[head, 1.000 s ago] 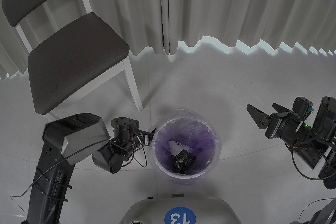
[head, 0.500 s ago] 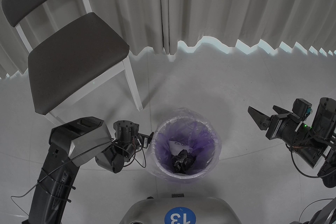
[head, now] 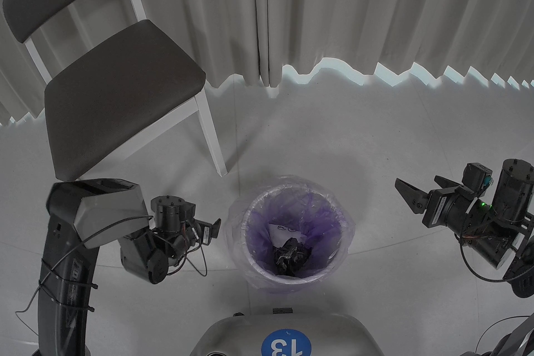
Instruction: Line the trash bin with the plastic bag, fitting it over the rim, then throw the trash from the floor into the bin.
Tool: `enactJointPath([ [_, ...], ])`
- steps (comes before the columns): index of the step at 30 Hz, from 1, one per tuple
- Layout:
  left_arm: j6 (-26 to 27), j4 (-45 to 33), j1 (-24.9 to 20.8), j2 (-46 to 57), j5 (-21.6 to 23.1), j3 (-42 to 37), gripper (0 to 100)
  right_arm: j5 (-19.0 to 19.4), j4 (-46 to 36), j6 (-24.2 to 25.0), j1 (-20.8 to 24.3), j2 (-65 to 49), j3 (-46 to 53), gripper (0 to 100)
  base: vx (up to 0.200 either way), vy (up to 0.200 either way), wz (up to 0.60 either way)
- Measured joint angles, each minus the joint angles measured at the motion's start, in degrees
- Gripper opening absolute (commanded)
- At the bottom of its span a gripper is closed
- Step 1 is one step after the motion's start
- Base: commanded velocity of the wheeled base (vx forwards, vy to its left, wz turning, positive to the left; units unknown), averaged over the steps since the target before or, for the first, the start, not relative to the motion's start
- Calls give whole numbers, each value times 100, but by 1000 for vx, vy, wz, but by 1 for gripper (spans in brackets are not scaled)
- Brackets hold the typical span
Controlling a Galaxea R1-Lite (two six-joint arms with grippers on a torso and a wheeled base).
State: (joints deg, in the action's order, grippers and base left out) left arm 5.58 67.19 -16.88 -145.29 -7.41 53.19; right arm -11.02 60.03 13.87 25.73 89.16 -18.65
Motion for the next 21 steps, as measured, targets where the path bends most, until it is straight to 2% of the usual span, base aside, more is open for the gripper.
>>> enactJointPath([
  [5, 530, 564, 77, 505, 768, -1312, 100, 11, -143, -33, -9, -11, 18, 100, 0, 0, 0],
  [8, 1174, 1073, 116, 767, 1247, -2029, 100, 16, -211, -60, -11, -27, 38, 100, 0, 0, 0],
  [11, 1563, 1446, 11, 923, 1586, -2480, 100, 18, -272, -88, -16, -46, 82, 100, 0, 0, 0],
  [15, 1675, 1488, -216, 923, 1674, -2645, 100, 27, -299, -105, -16, -93, 124, 100, 0, 0, 0],
  [21, 2107, 1457, -557, 551, 1759, -2417, 100, 128, -310, -176, -16, -176, 206, 100, 0, 0, 0],
])
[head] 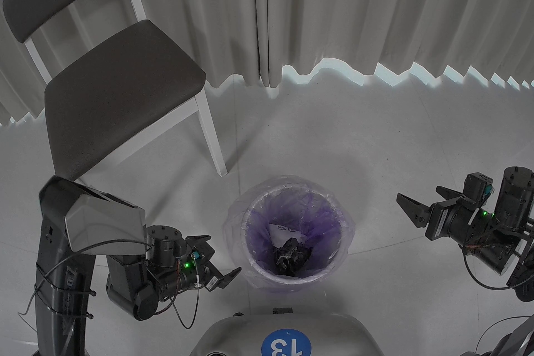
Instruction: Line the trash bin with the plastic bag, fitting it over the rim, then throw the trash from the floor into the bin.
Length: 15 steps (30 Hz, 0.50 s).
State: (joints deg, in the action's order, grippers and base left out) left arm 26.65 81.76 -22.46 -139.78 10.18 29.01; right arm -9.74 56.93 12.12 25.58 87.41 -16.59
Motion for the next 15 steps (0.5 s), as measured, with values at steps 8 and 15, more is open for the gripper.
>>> enactJointPath([
  [8, 211, -414, -105, -405, 46, 635, 100, 41, -2, -9, -2, -22, 26, 100, 0, 0, 0],
  [15, 226, -973, -67, -560, 52, 1387, 0, 132, -2, -9, -56, -28, 23, 100, 0, 0, 0],
])
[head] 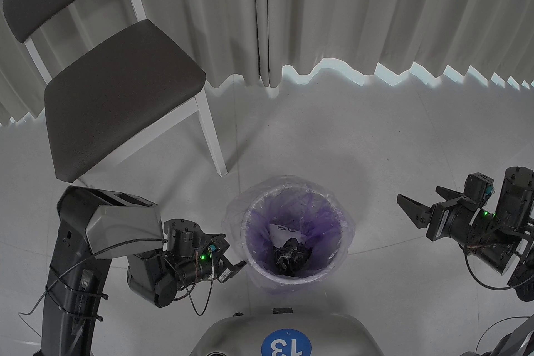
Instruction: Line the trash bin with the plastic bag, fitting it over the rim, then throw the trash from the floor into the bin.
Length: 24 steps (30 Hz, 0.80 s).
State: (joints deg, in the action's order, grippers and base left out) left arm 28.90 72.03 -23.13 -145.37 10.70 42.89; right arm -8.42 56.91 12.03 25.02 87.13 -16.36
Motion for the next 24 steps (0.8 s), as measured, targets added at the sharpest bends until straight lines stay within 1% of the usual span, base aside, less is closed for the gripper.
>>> enactJointPath([
  [11, -4, -227, 65, -166, 13, 339, 0, 62, 5, 0, -95, 30, 0, 100, 0, 0, 0],
  [15, -9, -629, 80, -182, 49, 523, 0, 60, 5, 0, -95, 30, 7, 100, 0, 0, 0],
  [21, -11, -1275, 85, -187, 65, 1064, 0, 62, 2, 0, -99, 39, 7, 100, 0, 0, 0],
  [24, -4, -1719, 78, -190, 65, 1337, 0, 66, 2, 0, -117, 48, 10, 100, 0, 0, 0],
])
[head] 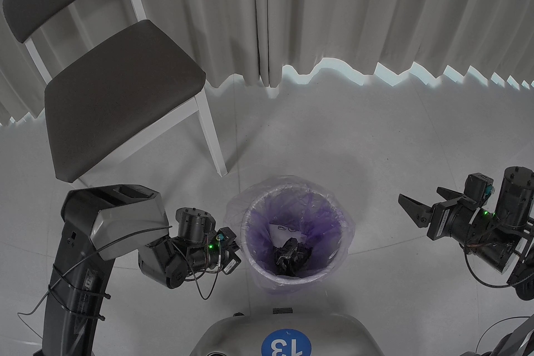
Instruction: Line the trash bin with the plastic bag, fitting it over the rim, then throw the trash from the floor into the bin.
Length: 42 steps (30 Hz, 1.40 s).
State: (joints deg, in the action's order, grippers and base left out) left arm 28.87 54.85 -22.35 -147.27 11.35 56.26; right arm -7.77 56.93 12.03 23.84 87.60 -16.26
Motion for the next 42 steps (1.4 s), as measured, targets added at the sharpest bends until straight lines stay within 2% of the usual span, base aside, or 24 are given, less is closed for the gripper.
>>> enactJointPath([
  [6, 116, -38, 33, 33, 123, 38, 0, 95, 2, 0, -56, 13, 1, 100, 0, 0, 0],
  [14, 358, 512, 336, 406, 345, -1217, 0, 176, 0, 0, -100, 18, 20, 100, 0, 0, 0],
  [15, 371, 575, 380, 474, 367, -1385, 100, 178, 0, -2, -105, 18, 20, 100, 0, 0, 0],
  [21, 425, 1158, 662, 998, 452, -2288, 100, 194, 0, -24, -89, -1, 50, 100, 0, 0, 0],
  [25, 414, 1382, 809, 1221, 414, -2360, 100, 196, 2, -46, -69, -26, 67, 100, 0, 0, 0],
  [29, 290, 1424, 783, 1235, 121, -2054, 100, 197, 5, -55, -65, -45, 76, 100, 0, 0, 0],
  [33, 33, 1646, 601, 963, -276, -1636, 100, 197, 5, -68, -65, -69, 76, 100, 0, 0, 0],
  [36, -65, 1684, 438, 717, -389, -1200, 100, 197, 2, -71, -67, -87, 72, 100, 0, 0, 0],
  [41, -207, 1134, 165, 199, -616, 18, 100, 222, 0, -79, -94, -108, 61, 100, 0, 0, 0],
  [42, -244, 783, 110, 83, -649, 390, 100, 257, 0, -79, -105, -113, 61, 100, 0, 0, 0],
])
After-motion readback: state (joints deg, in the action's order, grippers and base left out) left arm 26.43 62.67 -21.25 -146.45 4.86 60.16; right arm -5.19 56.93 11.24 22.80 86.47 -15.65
